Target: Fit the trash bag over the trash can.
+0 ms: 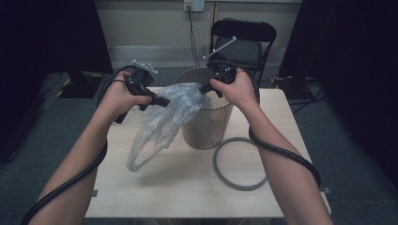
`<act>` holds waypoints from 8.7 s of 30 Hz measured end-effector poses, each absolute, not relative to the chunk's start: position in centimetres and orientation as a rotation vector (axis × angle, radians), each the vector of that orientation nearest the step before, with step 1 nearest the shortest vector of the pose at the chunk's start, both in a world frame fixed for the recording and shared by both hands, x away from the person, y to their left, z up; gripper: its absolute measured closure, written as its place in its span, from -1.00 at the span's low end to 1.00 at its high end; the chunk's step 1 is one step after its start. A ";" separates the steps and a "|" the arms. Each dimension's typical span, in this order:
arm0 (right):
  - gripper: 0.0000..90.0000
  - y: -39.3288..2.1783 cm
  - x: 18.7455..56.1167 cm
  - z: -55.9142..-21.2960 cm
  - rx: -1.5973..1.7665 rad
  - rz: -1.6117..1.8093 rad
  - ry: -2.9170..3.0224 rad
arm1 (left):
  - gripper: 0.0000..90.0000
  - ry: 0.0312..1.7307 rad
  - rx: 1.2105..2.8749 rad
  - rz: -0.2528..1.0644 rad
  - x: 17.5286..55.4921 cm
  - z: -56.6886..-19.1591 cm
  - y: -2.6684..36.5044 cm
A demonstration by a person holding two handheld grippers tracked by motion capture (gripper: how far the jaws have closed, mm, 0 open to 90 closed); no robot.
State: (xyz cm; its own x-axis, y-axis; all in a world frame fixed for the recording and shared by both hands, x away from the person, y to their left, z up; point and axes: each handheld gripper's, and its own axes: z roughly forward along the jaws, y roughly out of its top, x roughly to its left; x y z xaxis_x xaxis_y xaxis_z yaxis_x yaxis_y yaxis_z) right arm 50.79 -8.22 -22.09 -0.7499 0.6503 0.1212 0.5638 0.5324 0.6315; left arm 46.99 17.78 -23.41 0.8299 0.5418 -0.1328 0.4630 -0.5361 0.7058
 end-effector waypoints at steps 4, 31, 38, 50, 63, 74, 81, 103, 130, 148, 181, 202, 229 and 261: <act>1.00 -9.1 50.8 -21.3 1.062 1.060 2.600 | 1.00 0.719 2.186 0.143 47.0 -21.9 17.2; -0.14 -9.1 50.3 -21.8 0.917 1.090 2.611 | 1.00 0.719 2.174 0.188 49.2 -21.6 12.3; 0.23 -7.6 50.6 -23.2 0.946 1.040 2.714 | 0.44 0.742 2.149 0.165 48.6 -21.9 13.8; 0.85 -8.1 50.7 -23.1 0.977 0.951 2.703 | -0.48 0.778 2.267 0.338 46.8 -21.7 17.8; 0.88 -8.7 50.6 -22.4 0.999 0.956 2.657 | 0.52 0.763 2.263 0.172 47.5 -24.7 17.3; 0.91 -10.4 50.9 -21.4 1.033 0.956 2.589 | 1.00 0.772 2.176 0.231 48.0 -22.0 15.8; 0.34 -11.1 51.0 -22.2 1.031 0.998 2.555 | 1.00 0.751 2.178 0.245 49.2 -21.2 13.6; 0.72 -10.5 50.5 -23.3 1.025 0.915 2.571 | 0.81 0.740 2.146 0.270 49.1 -21.8 12.8; -0.48 -11.8 48.6 -21.6 0.956 0.926 2.472 | 0.92 0.727 2.178 0.319 48.9 -22.4 11.0; 0.07 -10.4 50.5 -23.7 0.959 0.892 2.541 | 0.06 0.717 2.096 0.329 49.1 -21.7 11.1; -0.42 -9.6 49.6 -21.0 0.934 0.930 2.468 | 0.89 0.680 2.200 0.295 49.4 -23.3 11.5; 0.91 -10.0 51.2 -22.3 0.968 0.836 2.485 | -0.28 0.681 2.157 0.375 49.3 -23.4 11.1; -0.31 -8.7 50.0 -20.6 0.913 0.999 2.472 | 0.94 0.496 2.292 0.320 49.5 -24.2 9.2; 0.87 -8.2 50.5 -22.5 0.947 0.855 2.584 | -0.27 0.686 2.093 0.392 47.7 -22.6 12.4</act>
